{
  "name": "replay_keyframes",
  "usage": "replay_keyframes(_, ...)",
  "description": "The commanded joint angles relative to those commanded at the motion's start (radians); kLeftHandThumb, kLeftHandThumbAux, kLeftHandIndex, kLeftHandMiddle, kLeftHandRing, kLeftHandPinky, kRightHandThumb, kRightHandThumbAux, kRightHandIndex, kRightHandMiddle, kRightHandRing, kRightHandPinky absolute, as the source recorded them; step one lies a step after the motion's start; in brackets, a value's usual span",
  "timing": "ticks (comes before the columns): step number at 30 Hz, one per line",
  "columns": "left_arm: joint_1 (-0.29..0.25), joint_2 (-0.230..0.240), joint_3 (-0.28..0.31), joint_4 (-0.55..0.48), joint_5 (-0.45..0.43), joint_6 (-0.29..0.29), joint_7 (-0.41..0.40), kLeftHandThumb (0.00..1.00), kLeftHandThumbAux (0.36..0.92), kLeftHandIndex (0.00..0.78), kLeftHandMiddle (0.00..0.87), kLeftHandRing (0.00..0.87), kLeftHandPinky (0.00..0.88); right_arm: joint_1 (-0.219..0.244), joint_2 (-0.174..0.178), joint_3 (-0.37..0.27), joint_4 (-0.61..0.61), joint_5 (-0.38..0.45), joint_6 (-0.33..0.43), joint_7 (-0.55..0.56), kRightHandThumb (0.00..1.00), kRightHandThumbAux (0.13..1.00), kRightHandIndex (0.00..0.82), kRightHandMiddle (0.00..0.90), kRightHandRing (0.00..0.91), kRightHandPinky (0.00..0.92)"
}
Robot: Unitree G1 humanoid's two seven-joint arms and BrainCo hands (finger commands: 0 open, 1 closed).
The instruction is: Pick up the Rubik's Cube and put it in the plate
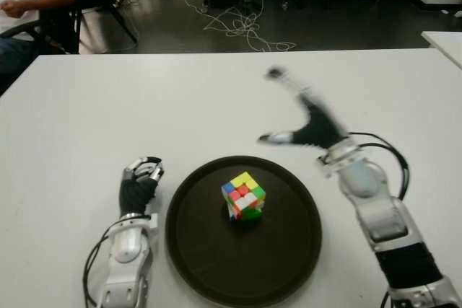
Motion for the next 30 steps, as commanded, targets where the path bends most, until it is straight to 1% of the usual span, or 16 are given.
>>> replay_keyframes(2, -0.001, 0.0, 0.001, 0.001, -0.003, 0.0, -0.001, 0.712, 0.704, 0.444, 0.81, 0.822, 0.814, 0.009, -0.002, -0.016, 0.017, -0.011, -0.028, -0.037, 0.0, 0.757, 0.011, 0.017, 0.017, 0.046)
replay_keyframes(6, -0.003, -0.003, 0.006, 0.001, -0.013, 0.0, -0.004, 0.712, 0.704, 0.444, 0.812, 0.825, 0.82, 0.012, -0.005, -0.042, 0.061, -0.035, -0.054, -0.104, 0.0, 0.783, 0.037, 0.051, 0.052, 0.079)
replay_keyframes(10, -0.004, -0.004, 0.01, -0.007, -0.019, 0.009, -0.004, 0.712, 0.704, 0.444, 0.817, 0.827, 0.824, 0.047, -0.021, -0.078, 0.08, -0.044, -0.063, -0.15, 0.0, 0.804, 0.059, 0.085, 0.087, 0.11)
replay_keyframes(12, -0.003, -0.004, 0.01, -0.012, -0.02, 0.015, -0.005, 0.712, 0.704, 0.444, 0.818, 0.828, 0.824, 0.07, -0.019, -0.087, 0.065, -0.053, -0.051, -0.163, 0.0, 0.816, 0.064, 0.094, 0.097, 0.119)
replay_keyframes(14, -0.003, -0.001, 0.01, -0.015, -0.02, 0.02, -0.007, 0.712, 0.704, 0.444, 0.819, 0.829, 0.824, 0.082, -0.013, -0.093, 0.051, -0.057, -0.032, -0.17, 0.0, 0.821, 0.068, 0.099, 0.103, 0.125)
replay_keyframes(17, -0.003, 0.001, 0.009, -0.018, -0.021, 0.023, -0.012, 0.713, 0.703, 0.444, 0.819, 0.829, 0.823, 0.087, -0.007, -0.101, 0.044, -0.057, 0.0, -0.175, 0.0, 0.81, 0.068, 0.101, 0.1, 0.112)
replay_keyframes(19, -0.002, 0.002, 0.009, -0.022, -0.022, 0.026, -0.015, 0.714, 0.703, 0.444, 0.818, 0.829, 0.822, 0.088, -0.01, -0.107, 0.051, -0.051, 0.015, -0.175, 0.0, 0.805, 0.068, 0.101, 0.098, 0.106)
replay_keyframes(24, -0.001, 0.003, 0.01, -0.027, -0.025, 0.031, -0.02, 0.714, 0.703, 0.444, 0.818, 0.828, 0.822, 0.103, -0.015, -0.125, 0.079, -0.028, 0.022, -0.174, 0.0, 0.821, 0.069, 0.107, 0.097, 0.098)
replay_keyframes(30, -0.001, 0.005, 0.014, -0.025, -0.021, 0.033, -0.019, 0.713, 0.703, 0.445, 0.814, 0.828, 0.82, 0.135, 0.016, -0.14, 0.117, 0.001, 0.036, -0.194, 0.0, 0.839, 0.081, 0.132, 0.118, 0.108)
